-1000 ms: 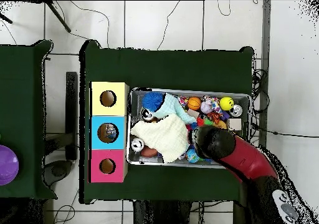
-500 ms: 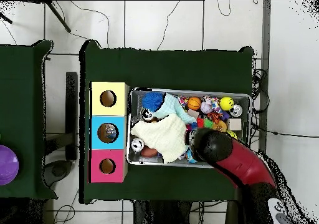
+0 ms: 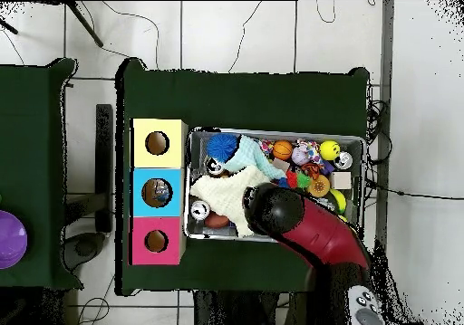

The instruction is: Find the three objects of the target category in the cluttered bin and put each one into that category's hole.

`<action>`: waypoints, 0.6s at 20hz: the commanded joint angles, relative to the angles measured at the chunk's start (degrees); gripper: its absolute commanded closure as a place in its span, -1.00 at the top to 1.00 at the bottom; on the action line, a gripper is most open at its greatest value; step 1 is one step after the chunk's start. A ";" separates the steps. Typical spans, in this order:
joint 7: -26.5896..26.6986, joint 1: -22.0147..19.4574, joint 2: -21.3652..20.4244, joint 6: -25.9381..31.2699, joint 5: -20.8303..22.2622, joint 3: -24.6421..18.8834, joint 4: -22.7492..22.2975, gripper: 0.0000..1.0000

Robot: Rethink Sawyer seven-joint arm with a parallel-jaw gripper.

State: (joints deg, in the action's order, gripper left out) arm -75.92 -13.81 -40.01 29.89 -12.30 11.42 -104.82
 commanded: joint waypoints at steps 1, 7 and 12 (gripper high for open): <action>-22.03 3.87 1.30 7.78 -4.53 1.23 -0.99 -1.00; -24.61 5.39 1.15 10.70 -5.14 1.41 0.31 -1.00; -22.38 0.51 2.16 4.23 -7.71 -3.68 -3.37 -1.00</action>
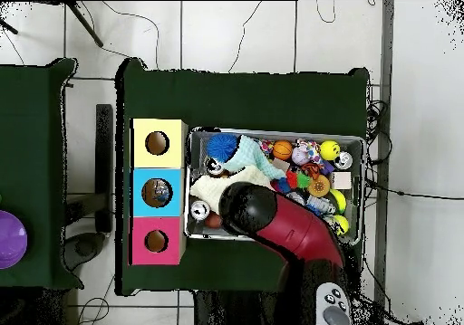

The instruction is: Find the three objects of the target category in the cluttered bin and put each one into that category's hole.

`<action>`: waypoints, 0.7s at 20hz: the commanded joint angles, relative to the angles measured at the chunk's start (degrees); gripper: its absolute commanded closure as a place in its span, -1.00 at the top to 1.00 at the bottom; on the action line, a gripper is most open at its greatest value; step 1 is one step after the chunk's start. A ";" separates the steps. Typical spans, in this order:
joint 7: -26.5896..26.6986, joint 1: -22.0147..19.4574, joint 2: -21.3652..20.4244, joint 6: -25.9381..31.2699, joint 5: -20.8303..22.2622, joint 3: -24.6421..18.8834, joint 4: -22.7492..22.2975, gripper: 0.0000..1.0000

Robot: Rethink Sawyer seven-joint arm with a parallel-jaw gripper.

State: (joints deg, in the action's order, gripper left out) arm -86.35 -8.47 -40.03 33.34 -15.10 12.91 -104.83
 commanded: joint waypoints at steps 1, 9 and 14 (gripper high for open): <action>-8.92 -8.38 2.92 -2.71 -6.39 -8.96 -5.48 -1.00; -3.25 -20.16 17.02 -21.00 1.64 -20.11 -3.00 -1.00; -5.24 -21.05 18.00 -23.17 3.78 -21.28 -2.91 -1.00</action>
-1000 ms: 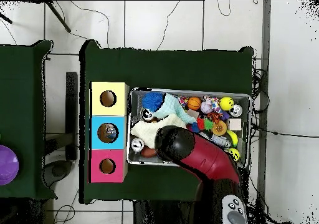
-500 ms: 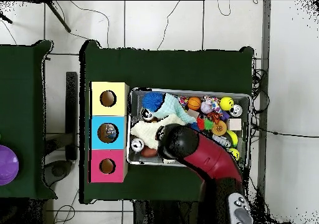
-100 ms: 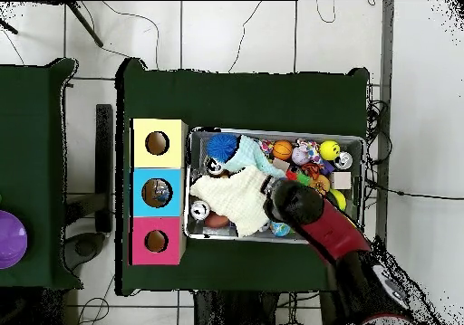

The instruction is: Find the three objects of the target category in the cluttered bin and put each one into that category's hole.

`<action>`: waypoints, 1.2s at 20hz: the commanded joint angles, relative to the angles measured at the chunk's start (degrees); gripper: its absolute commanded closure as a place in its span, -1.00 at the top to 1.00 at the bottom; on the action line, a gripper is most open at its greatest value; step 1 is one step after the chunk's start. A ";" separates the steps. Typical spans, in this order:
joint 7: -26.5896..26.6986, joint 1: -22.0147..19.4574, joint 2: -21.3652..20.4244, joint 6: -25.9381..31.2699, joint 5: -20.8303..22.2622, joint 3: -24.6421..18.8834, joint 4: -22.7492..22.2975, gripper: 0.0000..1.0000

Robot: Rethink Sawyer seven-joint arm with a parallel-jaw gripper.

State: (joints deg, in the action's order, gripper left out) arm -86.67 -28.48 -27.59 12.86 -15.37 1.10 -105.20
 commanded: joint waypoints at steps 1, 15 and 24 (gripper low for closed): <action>-5.34 -1.15 5.79 -3.29 4.37 -9.70 -2.58 -1.00; -6.30 1.96 2.34 1.03 5.22 -6.63 -2.07 -1.00; -2.64 -1.52 -6.09 9.83 8.22 -5.46 -4.88 -1.00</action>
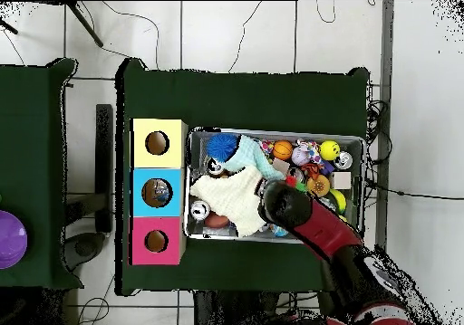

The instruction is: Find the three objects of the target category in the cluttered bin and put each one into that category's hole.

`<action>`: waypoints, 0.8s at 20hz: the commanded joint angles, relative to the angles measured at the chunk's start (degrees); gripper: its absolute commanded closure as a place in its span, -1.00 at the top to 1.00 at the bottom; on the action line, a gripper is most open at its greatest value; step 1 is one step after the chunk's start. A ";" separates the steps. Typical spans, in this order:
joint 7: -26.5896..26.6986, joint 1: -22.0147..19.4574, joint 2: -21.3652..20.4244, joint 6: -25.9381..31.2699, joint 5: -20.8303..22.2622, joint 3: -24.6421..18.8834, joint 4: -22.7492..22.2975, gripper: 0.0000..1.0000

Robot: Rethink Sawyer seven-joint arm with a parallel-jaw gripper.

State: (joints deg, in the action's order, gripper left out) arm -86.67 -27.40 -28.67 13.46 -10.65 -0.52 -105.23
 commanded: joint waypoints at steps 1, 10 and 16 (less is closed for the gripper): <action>-2.30 -3.09 -5.11 9.37 3.83 -4.05 -4.92 -1.00; -2.38 -3.64 -6.36 13.73 5.85 -3.33 -3.24 -1.00; -3.44 -4.25 -5.87 11.44 6.08 -4.43 -4.33 -1.00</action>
State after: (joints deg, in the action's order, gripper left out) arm -86.67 -30.52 -34.98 21.06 -7.00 -0.59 -105.37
